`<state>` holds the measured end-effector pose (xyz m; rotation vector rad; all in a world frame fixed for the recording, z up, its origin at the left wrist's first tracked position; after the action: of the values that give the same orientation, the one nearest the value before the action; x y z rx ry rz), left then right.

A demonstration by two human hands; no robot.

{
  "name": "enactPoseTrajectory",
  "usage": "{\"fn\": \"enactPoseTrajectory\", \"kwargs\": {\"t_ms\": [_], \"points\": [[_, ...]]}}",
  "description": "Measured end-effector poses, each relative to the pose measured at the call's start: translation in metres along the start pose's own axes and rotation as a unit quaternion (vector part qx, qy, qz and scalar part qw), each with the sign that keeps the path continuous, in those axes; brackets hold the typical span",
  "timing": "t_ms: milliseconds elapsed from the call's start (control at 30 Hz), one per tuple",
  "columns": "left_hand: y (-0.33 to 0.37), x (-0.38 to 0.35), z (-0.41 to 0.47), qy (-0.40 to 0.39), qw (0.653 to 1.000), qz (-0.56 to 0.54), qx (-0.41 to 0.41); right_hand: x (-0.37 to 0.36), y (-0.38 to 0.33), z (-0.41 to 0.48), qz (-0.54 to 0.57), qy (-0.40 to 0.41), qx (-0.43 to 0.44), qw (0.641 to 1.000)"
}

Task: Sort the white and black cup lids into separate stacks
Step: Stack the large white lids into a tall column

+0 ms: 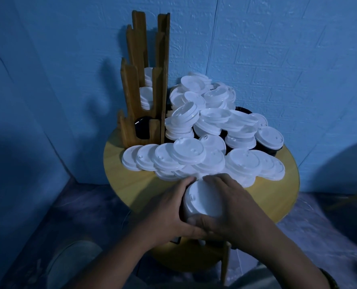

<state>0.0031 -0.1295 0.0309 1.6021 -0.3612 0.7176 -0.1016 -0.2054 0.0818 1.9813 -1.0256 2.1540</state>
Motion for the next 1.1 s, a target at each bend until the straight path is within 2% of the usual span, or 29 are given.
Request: {"fn": "enactPoseTrajectory", "kwargs": {"t_ms": [100, 200, 300, 367, 433, 567, 700, 833, 933, 967, 1033, 1100], "points": [[-0.001, -0.001, 0.001, -0.001, 1.000, 0.012, 0.000, 0.003, -0.005, 0.001, -0.110, 0.017, -0.039, 0.993], [-0.002, -0.001, 0.000, -0.010, 1.000, 0.008, -0.011, 0.000, -0.009, 0.004, -0.126, -0.005, -0.042, 0.991], [0.000, 0.004, 0.000, -0.006, 1.000, -0.004, -0.021, 0.006, -0.006, 0.008, -0.063, -0.018, -0.018, 0.998], [0.001, 0.008, 0.001, 0.005, 1.000, 0.005, -0.021, 0.030, 0.001, 0.017, 0.012, 0.057, -0.022, 0.998], [0.000, 0.009, 0.001, 0.007, 1.000, 0.010, -0.026, 0.052, 0.006, 0.036, 0.016, 0.117, -0.039, 0.992], [-0.002, 0.007, 0.001, -0.001, 1.000, -0.006, -0.021, 0.045, 0.001, 0.083, -0.060, 0.066, -0.062, 0.994], [-0.002, 0.006, 0.000, -0.005, 1.000, -0.016, -0.018, 0.031, -0.005, 0.101, -0.085, 0.045, -0.069, 0.993], [0.000, 0.005, -0.002, -0.009, 0.999, -0.031, -0.020, 0.035, -0.002, 0.097, -0.028, 0.065, -0.060, 0.996], [-0.001, 0.006, -0.002, 0.009, 1.000, -0.022, -0.019, 0.052, 0.000, 0.072, 0.055, 0.103, -0.003, 0.993], [-0.001, 0.007, -0.002, 0.013, 1.000, -0.022, -0.017, 0.055, 0.003, 0.059, 0.081, 0.095, 0.025, 0.992], [-0.004, 0.006, -0.001, 0.016, 0.999, -0.025, -0.012, 0.050, 0.010, 0.032, 0.108, 0.031, 0.069, 0.991], [-0.003, 0.006, 0.000, 0.019, 0.999, -0.028, -0.015, 0.033, 0.018, 0.014, 0.088, -0.035, 0.091, 0.991]]}}
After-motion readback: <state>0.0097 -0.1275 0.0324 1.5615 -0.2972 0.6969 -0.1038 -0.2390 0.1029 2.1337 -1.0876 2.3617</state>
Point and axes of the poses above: each hand's wrist, its own z-axis towards the middle knuckle, its own x-axis out of the back of the hand, y = z × x, the point moved 9 cm from there along z, towards the middle knuckle, and after that the axes turned 6 degrees about -y, right-handed, at the moved point
